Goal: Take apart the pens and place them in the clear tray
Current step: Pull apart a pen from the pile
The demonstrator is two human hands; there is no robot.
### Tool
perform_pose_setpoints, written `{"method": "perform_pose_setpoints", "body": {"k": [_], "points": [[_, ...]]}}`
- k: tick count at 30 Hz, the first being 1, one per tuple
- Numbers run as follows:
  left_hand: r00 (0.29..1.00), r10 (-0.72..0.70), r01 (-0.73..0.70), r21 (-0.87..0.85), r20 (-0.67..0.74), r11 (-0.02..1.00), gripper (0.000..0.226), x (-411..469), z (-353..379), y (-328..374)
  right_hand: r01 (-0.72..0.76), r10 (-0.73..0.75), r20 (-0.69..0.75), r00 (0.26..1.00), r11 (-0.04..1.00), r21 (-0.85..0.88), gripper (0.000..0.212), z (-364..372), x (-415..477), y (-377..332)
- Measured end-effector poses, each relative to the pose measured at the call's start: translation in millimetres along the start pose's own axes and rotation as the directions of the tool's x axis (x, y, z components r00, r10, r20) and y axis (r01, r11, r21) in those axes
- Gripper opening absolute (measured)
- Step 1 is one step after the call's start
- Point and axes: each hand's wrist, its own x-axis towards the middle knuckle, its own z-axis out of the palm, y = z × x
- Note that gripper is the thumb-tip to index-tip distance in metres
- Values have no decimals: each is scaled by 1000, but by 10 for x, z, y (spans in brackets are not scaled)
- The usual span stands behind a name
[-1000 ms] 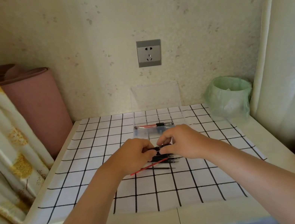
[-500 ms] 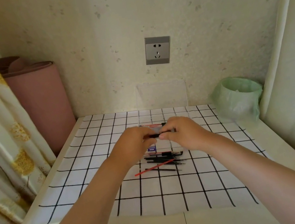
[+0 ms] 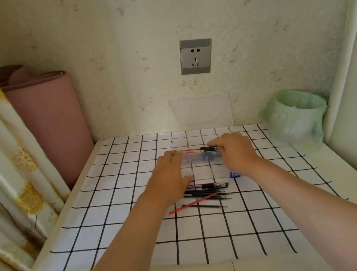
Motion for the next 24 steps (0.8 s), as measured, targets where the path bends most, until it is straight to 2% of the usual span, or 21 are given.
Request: {"method": "perform_pose_setpoints", "body": {"k": [2,5,8,11,14,19,24], "points": [[1000,16,-16,30,-8,999,71,0,-3,-5,23,-23,22,1000,1000,13,42,-14,-8,-12],[997,56,-50,113,-53,992,69,-14,13,-24,99,-98,-44,994,995,14,36,-89,-73,-93],[986,114,-95,151,-124,984,49,-36,-33,-11,266,-262,-63,963,962,62,24,-223,-236,-253],[987,124,-113,110,-104,987,20,-94,-143,38,354,-360,73,930,932,79,20,-363,-459,-401],[996,85,-85,131,6,988,4,-175,-193,54,430,-405,188,895,896,-114,25,-387,-608,-439],[994,33,-55,204,107,977,26,-255,-175,56,448,-382,255,888,842,-300,20,-256,-677,-391],[995,37,-60,239,97,969,32,-249,-160,44,432,-372,236,898,845,-315,15,-228,-649,-398]]}}
